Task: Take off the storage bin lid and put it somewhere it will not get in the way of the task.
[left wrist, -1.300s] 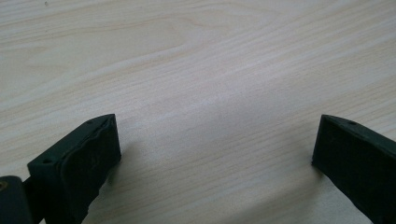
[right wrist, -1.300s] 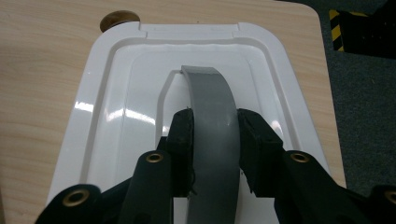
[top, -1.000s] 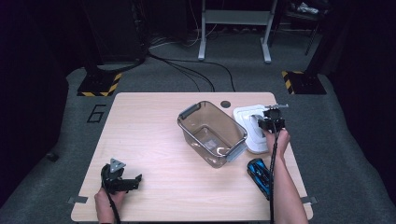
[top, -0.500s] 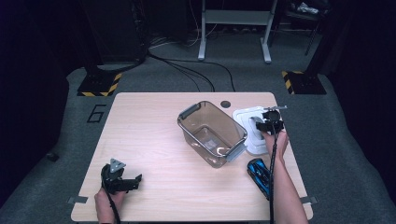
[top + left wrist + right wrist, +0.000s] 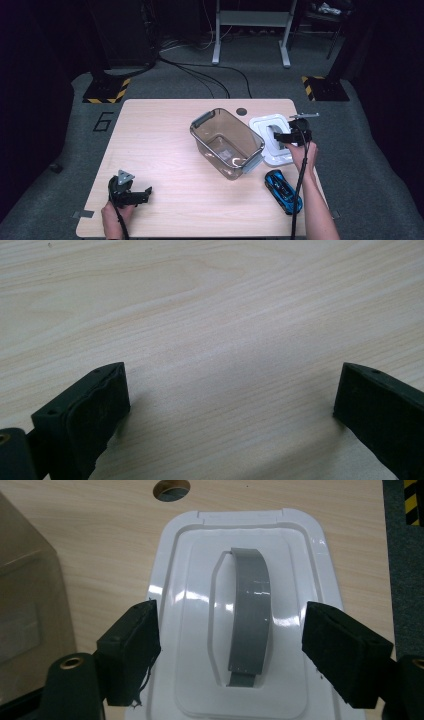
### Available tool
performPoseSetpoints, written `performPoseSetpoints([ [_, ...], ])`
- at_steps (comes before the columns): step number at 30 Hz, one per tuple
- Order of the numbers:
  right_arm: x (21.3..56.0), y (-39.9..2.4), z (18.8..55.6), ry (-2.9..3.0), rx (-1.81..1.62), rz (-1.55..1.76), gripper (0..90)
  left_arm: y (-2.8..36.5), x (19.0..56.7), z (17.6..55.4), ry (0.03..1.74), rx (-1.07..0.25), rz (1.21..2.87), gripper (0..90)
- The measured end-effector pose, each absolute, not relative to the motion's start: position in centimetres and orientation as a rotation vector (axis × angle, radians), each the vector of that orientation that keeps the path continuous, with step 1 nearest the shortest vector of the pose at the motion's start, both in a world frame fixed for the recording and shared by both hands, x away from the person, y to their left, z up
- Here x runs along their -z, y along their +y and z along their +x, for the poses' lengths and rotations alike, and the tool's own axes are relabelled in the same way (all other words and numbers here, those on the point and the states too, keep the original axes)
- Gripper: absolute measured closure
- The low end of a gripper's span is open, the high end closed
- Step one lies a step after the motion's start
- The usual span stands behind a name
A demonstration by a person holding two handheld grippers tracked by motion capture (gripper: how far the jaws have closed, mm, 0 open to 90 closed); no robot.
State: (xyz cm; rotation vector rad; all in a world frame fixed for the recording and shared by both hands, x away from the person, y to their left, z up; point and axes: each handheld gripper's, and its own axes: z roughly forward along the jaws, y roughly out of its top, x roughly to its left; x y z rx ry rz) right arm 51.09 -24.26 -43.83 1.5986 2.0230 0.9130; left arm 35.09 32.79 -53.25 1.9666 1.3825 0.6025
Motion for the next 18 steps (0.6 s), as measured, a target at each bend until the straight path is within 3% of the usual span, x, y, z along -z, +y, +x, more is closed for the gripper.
performPoseSetpoints([
  [18,43.3,-25.3,46.3,2.119,-0.916,1.542,0.3,32.8,53.2,35.0,1.379,-0.602,1.975,1.7],
])
